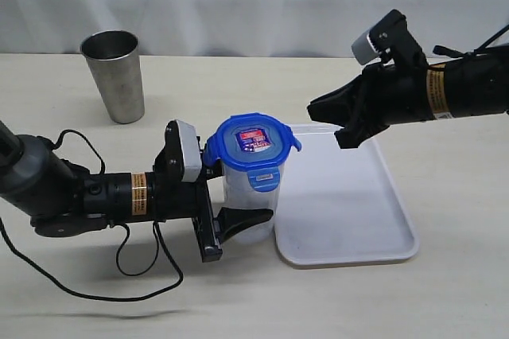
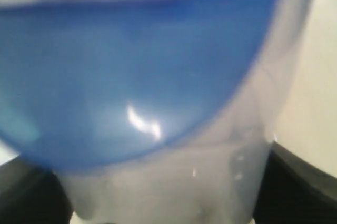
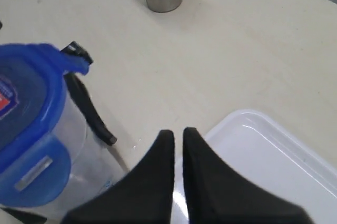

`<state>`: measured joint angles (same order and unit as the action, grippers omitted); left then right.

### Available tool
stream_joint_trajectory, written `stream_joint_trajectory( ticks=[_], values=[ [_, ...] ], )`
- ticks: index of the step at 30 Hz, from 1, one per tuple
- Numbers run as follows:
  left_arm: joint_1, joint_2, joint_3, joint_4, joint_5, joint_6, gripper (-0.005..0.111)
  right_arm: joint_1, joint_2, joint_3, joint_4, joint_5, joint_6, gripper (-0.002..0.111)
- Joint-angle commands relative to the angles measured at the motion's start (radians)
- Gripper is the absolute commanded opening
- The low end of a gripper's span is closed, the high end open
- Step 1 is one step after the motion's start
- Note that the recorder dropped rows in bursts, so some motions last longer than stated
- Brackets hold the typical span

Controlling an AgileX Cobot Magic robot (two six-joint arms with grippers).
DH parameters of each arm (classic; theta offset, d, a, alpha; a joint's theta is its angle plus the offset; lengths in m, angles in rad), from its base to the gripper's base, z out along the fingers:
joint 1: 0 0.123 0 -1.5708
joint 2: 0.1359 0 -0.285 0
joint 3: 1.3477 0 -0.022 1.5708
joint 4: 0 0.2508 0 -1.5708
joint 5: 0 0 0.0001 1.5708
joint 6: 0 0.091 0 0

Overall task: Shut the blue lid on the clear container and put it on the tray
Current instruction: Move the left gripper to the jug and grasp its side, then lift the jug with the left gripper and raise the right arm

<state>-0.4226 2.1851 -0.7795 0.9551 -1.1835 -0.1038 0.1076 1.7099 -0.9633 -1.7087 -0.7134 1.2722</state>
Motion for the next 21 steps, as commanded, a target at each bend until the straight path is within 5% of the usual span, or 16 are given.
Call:
stream_joint_trajectory(
  ticks=[1,6,14,21],
  values=[
    [-0.003,0.004,-0.003,-0.005,0.021,-0.009,0.040,-0.001,-0.051,-0.027,-0.005,0.081,0.169,0.019],
    [0.004,0.004,-0.003,-0.011,0.051,-0.054,0.001,-0.001,-0.132,-0.037,-0.036,0.114,0.419,0.048],
    [0.128,0.002,-0.003,-0.040,0.008,-0.054,0.000,0.003,-0.258,-0.099,-0.036,0.008,0.563,0.053],
    [0.189,0.002,-0.003,-0.055,-0.001,-0.054,0.000,0.305,-0.173,-0.259,-0.036,1.091,0.493,0.052]
  ],
)
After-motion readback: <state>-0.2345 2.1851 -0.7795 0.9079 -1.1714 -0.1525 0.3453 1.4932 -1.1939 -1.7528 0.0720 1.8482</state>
